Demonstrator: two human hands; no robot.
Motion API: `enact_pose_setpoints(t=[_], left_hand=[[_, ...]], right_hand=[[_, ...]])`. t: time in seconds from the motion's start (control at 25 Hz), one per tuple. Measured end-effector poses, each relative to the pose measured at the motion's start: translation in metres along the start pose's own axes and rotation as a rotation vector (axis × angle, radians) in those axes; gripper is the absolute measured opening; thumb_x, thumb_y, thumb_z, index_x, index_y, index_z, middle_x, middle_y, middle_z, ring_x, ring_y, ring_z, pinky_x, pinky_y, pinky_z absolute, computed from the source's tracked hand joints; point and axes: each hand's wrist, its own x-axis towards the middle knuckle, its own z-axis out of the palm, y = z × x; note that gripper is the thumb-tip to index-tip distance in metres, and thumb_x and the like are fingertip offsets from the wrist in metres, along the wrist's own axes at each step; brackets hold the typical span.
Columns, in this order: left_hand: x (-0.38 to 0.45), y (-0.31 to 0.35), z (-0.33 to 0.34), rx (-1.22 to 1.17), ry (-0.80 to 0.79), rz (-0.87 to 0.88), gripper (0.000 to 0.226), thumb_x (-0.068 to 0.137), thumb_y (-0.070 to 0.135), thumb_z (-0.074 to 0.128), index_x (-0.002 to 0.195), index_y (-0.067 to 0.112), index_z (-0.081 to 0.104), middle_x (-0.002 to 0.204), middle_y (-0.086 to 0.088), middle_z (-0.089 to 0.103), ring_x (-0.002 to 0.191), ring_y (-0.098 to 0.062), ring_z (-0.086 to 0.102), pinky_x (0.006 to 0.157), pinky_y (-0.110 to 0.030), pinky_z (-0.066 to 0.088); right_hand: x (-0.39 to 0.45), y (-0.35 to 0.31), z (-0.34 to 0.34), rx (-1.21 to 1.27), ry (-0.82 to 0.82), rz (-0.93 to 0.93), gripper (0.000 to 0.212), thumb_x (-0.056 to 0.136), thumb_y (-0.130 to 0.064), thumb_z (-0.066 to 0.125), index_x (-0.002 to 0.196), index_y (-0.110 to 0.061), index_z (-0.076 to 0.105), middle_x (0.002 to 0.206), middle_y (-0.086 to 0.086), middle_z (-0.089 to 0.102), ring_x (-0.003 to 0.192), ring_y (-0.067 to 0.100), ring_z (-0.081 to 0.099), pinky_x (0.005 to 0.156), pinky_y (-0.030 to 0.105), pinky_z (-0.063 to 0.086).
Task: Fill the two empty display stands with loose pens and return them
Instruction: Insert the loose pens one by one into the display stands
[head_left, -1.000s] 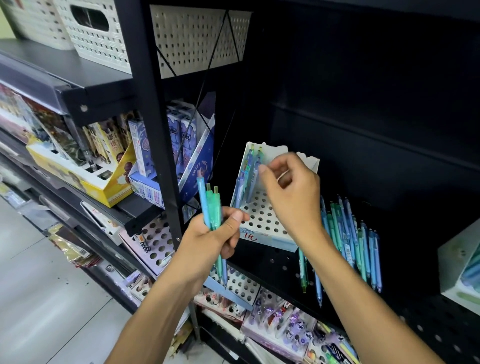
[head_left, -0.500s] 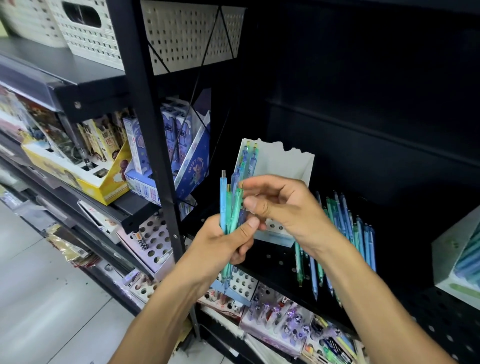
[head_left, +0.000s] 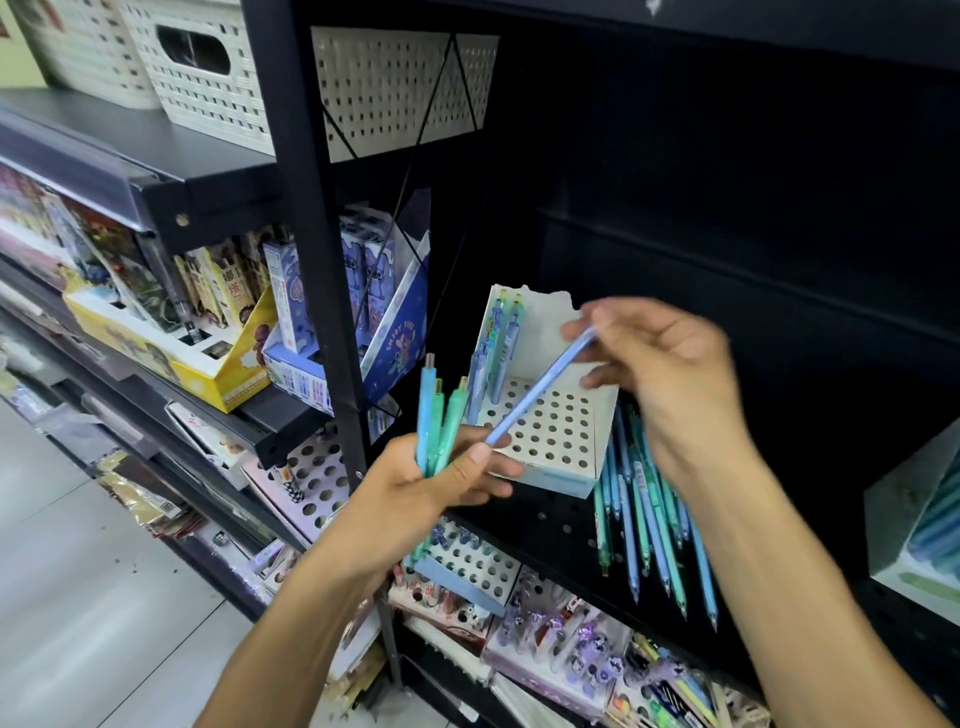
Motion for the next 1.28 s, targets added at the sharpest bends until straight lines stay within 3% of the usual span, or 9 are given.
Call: enact_pose_setpoints(t=[0.12, 0.24, 0.48, 0.72, 0.92, 1.12, 1.2, 1.28], left_hand=[[0.001, -0.005, -0.009, 0.051, 0.255, 0.05, 0.023, 0.098, 0.024, 0.052, 0.112, 0.015, 0.068, 0.101, 0.0, 0.077, 0.094, -0.019, 0.073, 0.084, -0.032, 0.057], [0.002, -0.01, -0.009, 0.032, 0.364, 0.081, 0.022, 0.101, 0.023, 0.051, 0.111, 0.015, 0.069, 0.099, 0.0, 0.077, 0.092, -0.019, 0.072, 0.082, -0.032, 0.056], [0.0, -0.012, -0.009, -0.021, 0.352, 0.068, 0.021, 0.101, 0.021, 0.051, 0.109, 0.016, 0.07, 0.093, -0.006, 0.076, 0.085, -0.024, 0.07, 0.079, -0.033, 0.057], [0.001, -0.014, -0.01, -0.052, 0.347, 0.063, 0.02, 0.1, 0.022, 0.052, 0.108, 0.017, 0.07, 0.092, -0.006, 0.075, 0.084, -0.023, 0.07, 0.079, -0.035, 0.056], [0.004, -0.015, -0.009, -0.046, 0.338, 0.07, 0.02, 0.1, 0.022, 0.053, 0.109, 0.016, 0.07, 0.091, -0.006, 0.075, 0.08, -0.021, 0.069, 0.073, -0.029, 0.056], [0.008, -0.015, -0.004, -0.056, 0.329, 0.056, 0.019, 0.099, 0.023, 0.054, 0.105, 0.015, 0.071, 0.081, -0.005, 0.072, 0.065, -0.017, 0.062, 0.057, -0.027, 0.05], [0.011, -0.014, -0.003, -0.042, 0.328, 0.056, 0.018, 0.099, 0.023, 0.055, 0.101, 0.015, 0.071, 0.073, -0.004, 0.067, 0.058, -0.017, 0.056, 0.051, -0.026, 0.042], [0.013, -0.013, -0.001, -0.032, 0.327, 0.054, 0.018, 0.099, 0.023, 0.056, 0.097, 0.014, 0.071, 0.065, -0.003, 0.059, 0.051, -0.014, 0.047, 0.047, -0.022, 0.036]], right_hand=[[0.016, -0.005, -0.015, -0.008, 0.216, -0.122, 0.014, 0.098, -0.004, 0.056, 0.098, -0.008, 0.069, 0.085, 0.005, 0.076, 0.075, 0.015, 0.069, 0.064, 0.023, 0.057], [0.02, 0.015, -0.005, -0.142, 0.184, -0.151, 0.017, 0.099, -0.007, 0.055, 0.098, -0.015, 0.07, 0.088, 0.001, 0.075, 0.078, 0.014, 0.07, 0.071, 0.025, 0.058], [0.018, 0.042, 0.008, -0.293, 0.108, -0.153, 0.015, 0.1, -0.012, 0.056, 0.104, -0.015, 0.07, 0.096, 0.0, 0.074, 0.083, 0.01, 0.072, 0.079, 0.027, 0.059], [0.023, 0.04, 0.014, -0.365, 0.08, -0.186, 0.015, 0.1, -0.014, 0.057, 0.105, -0.015, 0.071, 0.097, -0.001, 0.074, 0.079, 0.006, 0.072, 0.075, 0.019, 0.056], [0.029, 0.045, 0.024, -0.448, -0.069, -0.181, 0.017, 0.099, -0.012, 0.058, 0.108, -0.019, 0.069, 0.097, -0.01, 0.072, 0.086, 0.002, 0.07, 0.076, 0.018, 0.056], [0.032, 0.056, 0.043, -0.51, -0.002, -0.253, 0.013, 0.093, -0.015, 0.066, 0.105, -0.018, 0.061, 0.097, -0.012, 0.068, 0.086, 0.005, 0.068, 0.082, 0.032, 0.059], [0.031, 0.058, 0.044, -0.536, -0.048, -0.253, 0.01, 0.094, -0.015, 0.065, 0.103, -0.017, 0.062, 0.099, -0.01, 0.07, 0.089, 0.002, 0.067, 0.084, 0.028, 0.057], [0.026, 0.055, 0.041, -0.561, 0.024, -0.328, 0.008, 0.095, -0.017, 0.064, 0.103, -0.016, 0.063, 0.099, -0.01, 0.069, 0.087, 0.002, 0.065, 0.078, 0.02, 0.055]])
